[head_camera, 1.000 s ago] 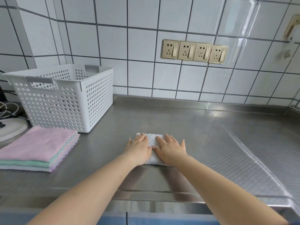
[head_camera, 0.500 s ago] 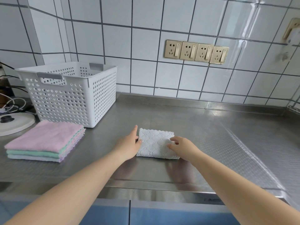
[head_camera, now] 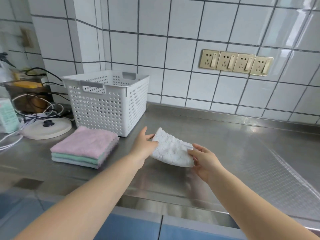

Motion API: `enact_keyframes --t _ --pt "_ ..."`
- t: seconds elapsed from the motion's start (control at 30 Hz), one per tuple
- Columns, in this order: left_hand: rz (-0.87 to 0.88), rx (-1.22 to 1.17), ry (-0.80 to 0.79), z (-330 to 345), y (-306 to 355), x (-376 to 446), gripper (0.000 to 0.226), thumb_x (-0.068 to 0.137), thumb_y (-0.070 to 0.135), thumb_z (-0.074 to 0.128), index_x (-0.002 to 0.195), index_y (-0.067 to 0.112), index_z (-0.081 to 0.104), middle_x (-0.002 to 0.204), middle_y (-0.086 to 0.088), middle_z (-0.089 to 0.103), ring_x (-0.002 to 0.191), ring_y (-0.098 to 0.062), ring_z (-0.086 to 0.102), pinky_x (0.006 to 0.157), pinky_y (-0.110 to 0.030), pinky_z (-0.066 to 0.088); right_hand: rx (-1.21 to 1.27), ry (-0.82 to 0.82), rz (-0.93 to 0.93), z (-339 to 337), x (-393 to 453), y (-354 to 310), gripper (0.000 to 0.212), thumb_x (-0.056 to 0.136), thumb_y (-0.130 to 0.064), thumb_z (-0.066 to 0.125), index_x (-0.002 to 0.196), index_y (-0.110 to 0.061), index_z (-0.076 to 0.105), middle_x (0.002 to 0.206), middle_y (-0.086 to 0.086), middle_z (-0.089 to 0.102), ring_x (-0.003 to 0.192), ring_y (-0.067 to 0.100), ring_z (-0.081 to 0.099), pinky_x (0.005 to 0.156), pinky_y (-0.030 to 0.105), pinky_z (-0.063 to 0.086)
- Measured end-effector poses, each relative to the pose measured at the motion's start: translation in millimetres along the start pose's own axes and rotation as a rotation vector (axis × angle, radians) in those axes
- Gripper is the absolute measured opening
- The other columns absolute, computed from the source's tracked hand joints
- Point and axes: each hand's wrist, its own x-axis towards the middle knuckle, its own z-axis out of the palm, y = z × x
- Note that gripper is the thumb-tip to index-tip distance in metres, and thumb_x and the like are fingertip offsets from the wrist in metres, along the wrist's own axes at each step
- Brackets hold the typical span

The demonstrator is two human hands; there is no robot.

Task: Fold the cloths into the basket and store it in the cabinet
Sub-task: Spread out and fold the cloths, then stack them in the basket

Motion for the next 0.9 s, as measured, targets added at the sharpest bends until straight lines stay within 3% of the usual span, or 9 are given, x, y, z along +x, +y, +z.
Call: enact_keyframes --t 0.13,0.27,0.4,0.5,0.6,0.7,0.9 --pt "0.083 0.048 0.099 -76.4 8.5 2.9 0.073 0.085 0.001 0.06 0.147 0.02 0.026 0.131 0.003 0.056 0.106 -0.014 0.058 0.094 -0.039 0.049 -0.228 -0.009 -0.232 75.4 -10.1 10.9 0.03 0.084 -0.007 0.059 0.102 -0.031 0.055 0.1 -0.011 0.052 0.086 0.014 0.063 0.072 0.034 0.053" --pt "0.102 0.106 0.186 -144.7 15.5 3.9 0.07 0.086 -0.001 0.061 0.145 0.018 0.03 0.134 -0.001 0.054 0.096 -0.009 0.057 0.077 -0.025 0.048 -0.287 -0.111 -0.321 146.0 -21.3 19.6 0.028 0.083 -0.006 0.056 0.093 -0.031 0.053 0.085 -0.021 0.046 0.073 0.007 0.059 0.057 0.023 0.048" --pt "0.122 0.217 0.249 -203.3 21.2 5.7 0.054 0.086 -0.001 0.06 0.136 0.016 0.046 0.131 -0.001 0.056 0.092 -0.002 0.054 0.063 -0.01 0.039 -0.301 -0.191 -0.318 203.3 -26.7 29.3 0.028 0.083 -0.003 0.056 0.087 -0.03 0.052 0.082 -0.014 0.049 0.066 0.011 0.056 0.059 0.025 0.05" --pt "0.117 0.206 0.257 -232.4 19.8 9.1 0.047 0.086 -0.005 0.059 0.13 0.011 0.052 0.132 -0.006 0.056 0.107 -0.009 0.055 0.079 -0.019 0.045 -0.319 -0.23 -0.279 230.9 -29.5 33.8 0.025 0.083 -0.001 0.056 0.09 -0.024 0.051 0.079 0.001 0.053 0.058 0.012 0.05 0.063 0.028 0.05" --pt "0.096 0.183 0.268 -250.7 12.3 10.4 0.046 0.085 -0.008 0.058 0.127 0.009 0.053 0.131 -0.01 0.057 0.114 -0.015 0.054 0.093 -0.03 0.046 -0.372 -0.248 -0.284 246.3 -31.8 39.0 0.024 0.082 0.0 0.056 0.086 -0.022 0.049 0.083 0.009 0.054 0.052 0.012 0.047 0.052 0.022 0.044" --pt "0.091 0.186 0.267 -260.7 0.7 12.2 0.043 0.085 -0.006 0.059 0.124 0.011 0.055 0.128 -0.008 0.058 0.108 -0.01 0.053 0.084 -0.022 0.043 -0.394 -0.253 -0.276 252.3 -29.6 46.5 0.023 0.082 0.0 0.056 0.088 -0.021 0.049 0.089 0.011 0.055 0.052 0.013 0.046 0.05 0.02 0.041" --pt "0.138 0.262 0.291 -262.2 -13.4 19.9 0.039 0.084 -0.001 0.062 0.119 0.016 0.059 0.125 -0.002 0.061 0.109 -0.008 0.053 0.091 -0.026 0.04 -0.408 -0.234 -0.272 250.6 -23.2 54.8 0.026 0.082 0.0 0.056 0.087 -0.024 0.049 0.112 0.017 0.061 0.055 0.014 0.048 0.045 0.016 0.042"
